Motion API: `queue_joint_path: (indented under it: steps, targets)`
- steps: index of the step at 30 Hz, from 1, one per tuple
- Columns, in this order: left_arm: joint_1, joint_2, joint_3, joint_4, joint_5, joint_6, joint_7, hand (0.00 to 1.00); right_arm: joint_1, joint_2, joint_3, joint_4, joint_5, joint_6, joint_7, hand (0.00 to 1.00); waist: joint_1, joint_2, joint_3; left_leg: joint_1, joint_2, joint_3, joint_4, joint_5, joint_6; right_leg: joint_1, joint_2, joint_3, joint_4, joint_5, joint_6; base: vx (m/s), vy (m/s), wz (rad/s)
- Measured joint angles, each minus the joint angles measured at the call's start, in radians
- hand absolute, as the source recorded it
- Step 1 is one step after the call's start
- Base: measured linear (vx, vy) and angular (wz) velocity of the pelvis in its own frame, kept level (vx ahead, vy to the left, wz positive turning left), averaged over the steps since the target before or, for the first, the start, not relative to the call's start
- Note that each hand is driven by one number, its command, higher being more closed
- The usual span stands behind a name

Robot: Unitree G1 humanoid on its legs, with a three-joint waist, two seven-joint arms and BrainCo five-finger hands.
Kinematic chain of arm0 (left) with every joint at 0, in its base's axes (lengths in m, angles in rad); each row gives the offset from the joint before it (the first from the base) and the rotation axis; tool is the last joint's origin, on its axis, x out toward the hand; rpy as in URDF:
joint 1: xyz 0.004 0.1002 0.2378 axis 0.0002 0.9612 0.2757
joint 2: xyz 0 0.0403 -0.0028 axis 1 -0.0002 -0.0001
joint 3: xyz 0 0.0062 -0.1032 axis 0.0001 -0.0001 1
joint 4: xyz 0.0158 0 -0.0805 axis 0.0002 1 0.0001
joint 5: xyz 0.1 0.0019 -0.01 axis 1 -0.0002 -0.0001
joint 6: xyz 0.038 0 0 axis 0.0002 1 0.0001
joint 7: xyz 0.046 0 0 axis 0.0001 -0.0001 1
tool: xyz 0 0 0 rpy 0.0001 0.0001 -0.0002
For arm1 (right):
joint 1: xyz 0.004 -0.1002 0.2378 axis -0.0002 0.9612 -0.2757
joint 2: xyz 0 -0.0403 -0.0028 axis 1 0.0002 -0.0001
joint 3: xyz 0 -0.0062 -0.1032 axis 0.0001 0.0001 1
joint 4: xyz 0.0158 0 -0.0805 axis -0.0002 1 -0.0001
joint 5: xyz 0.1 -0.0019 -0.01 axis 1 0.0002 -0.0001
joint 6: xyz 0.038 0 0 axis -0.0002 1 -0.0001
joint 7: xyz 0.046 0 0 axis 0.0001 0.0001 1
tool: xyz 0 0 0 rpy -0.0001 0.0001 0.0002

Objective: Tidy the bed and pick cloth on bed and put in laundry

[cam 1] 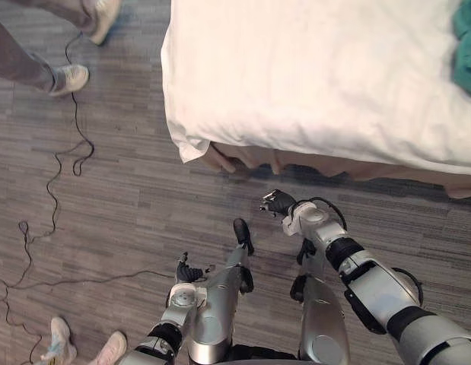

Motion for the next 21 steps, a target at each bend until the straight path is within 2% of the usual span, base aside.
queue_joint_path:
  steps: [1,2,3,6,7,9,10,11,13,16,18,19,21]
  targets:
    - [0.016,0.008,0.004,0.000,0.009,0.006,-0.001,0.00,0.015,0.019,0.021,-0.038,-0.022,-0.007,0.000,1.00,0.000,-0.016,-0.018,0.006,0.004,0.010,0.000,-0.005,-0.006,0.000,0.003,0.008,0.000,-0.002,0.001,0.15,-0.029,-0.44]
    - [0.048,0.026,0.020,0.010,0.034,0.033,-0.004,0.00,0.051,0.060,0.078,-0.148,-0.139,-0.034,-0.012,1.00,-0.012,-0.059,-0.060,0.032,0.016,0.030,-0.001,-0.012,-0.016,0.016,0.014,0.021,0.000,-0.004,-0.003,0.19,-0.052,-0.42]
    - [0.064,0.043,0.028,0.017,0.037,0.049,-0.004,0.00,0.069,0.078,0.124,-0.247,-0.195,-0.043,-0.016,1.00,-0.015,-0.094,-0.095,0.060,0.026,0.040,-0.002,-0.019,-0.026,0.037,0.024,0.028,0.000,-0.011,0.000,0.19,-0.063,-0.36]
    - [0.081,0.051,0.029,0.044,0.040,0.062,0.000,0.00,0.080,0.098,0.152,-0.439,-0.203,-0.059,-0.004,1.00,-0.017,-0.146,-0.158,0.119,0.041,0.049,-0.008,-0.024,-0.032,0.092,0.039,0.032,0.000,-0.028,0.007,0.16,-0.078,-0.14]
    - [0.098,0.042,0.028,0.050,0.058,0.063,0.000,0.00,0.078,0.099,0.151,-0.530,-0.197,-0.061,-0.006,1.00,-0.019,-0.164,-0.202,0.138,0.044,0.048,-0.016,-0.024,-0.033,0.107,0.044,0.030,0.000,-0.039,0.005,0.12,-0.064,0.00]
    - [0.111,0.035,0.028,0.050,0.077,0.063,-0.001,0.00,0.078,0.099,0.150,-0.587,-0.184,-0.060,-0.021,1.00,-0.023,-0.173,-0.231,0.149,0.046,0.045,-0.016,-0.026,-0.036,0.121,0.047,0.027,0.000,-0.046,0.007,0.08,-0.038,0.05]
    - [0.123,0.028,0.029,0.050,0.095,0.063,-0.007,0.00,0.077,0.099,0.150,-0.620,-0.179,-0.057,-0.060,1.00,-0.024,-0.178,-0.253,0.165,0.048,0.041,-0.016,-0.027,-0.038,0.139,0.048,0.022,0.000,-0.051,0.009,0.06,-0.025,0.13]
    - [0.130,0.026,0.028,0.050,0.114,0.064,-0.019,0.00,0.075,0.100,0.145,-0.619,-0.159,-0.035,-0.109,1.00,-0.024,-0.179,-0.272,0.171,0.049,0.031,-0.016,-0.028,-0.038,0.152,0.049,0.016,0.000,-0.056,0.003,0.05,-0.021,0.15]
    - [0.140,0.027,0.029,0.049,0.116,0.064,-0.019,0.00,0.075,0.100,0.136,-0.607,-0.152,0.005,-0.157,1.00,-0.024,-0.176,-0.286,0.170,0.054,0.026,-0.016,-0.034,-0.046,0.154,0.053,0.008,0.000,-0.056,0.003,-0.01,-0.001,0.12]
    - [0.139,0.029,0.029,0.046,0.113,0.064,-0.021,0.00,0.074,0.116,0.113,-0.540,-0.139,0.102,-0.233,1.00,-0.020,-0.173,-0.285,0.162,0.055,0.015,-0.016,-0.032,-0.048,0.148,0.054,0.004,0.001,-0.050,-0.005,-0.05,0.012,0.05]
    - [0.134,0.033,0.029,0.032,0.099,0.063,-0.024,0.00,0.062,0.149,-0.007,-0.411,-0.075,0.164,-0.292,1.00,-0.020,-0.165,-0.275,0.117,0.054,-0.002,-0.016,-0.018,-0.042,0.102,0.051,-0.003,0.023,-0.047,-0.012,-0.07,0.015,0.15]
    - [0.132,0.034,0.029,0.025,0.090,0.062,-0.025,0.00,0.051,0.153,-0.043,-0.371,-0.068,0.170,-0.305,1.00,-0.020,-0.163,-0.269,0.104,0.054,-0.005,-0.016,-0.014,-0.041,0.090,0.050,-0.004,0.027,-0.045,-0.014,-0.08,0.021,0.22]
    - [0.110,0.036,0.033,-0.001,0.052,0.063,-0.025,0.00,-0.016,0.122,-0.205,-0.198,-0.013,0.169,-0.354,1.00,-0.013,-0.144,-0.199,0.079,0.049,-0.025,-0.017,0.006,-0.034,0.070,0.046,-0.010,0.035,-0.038,-0.022,-0.11,0.029,0.25]
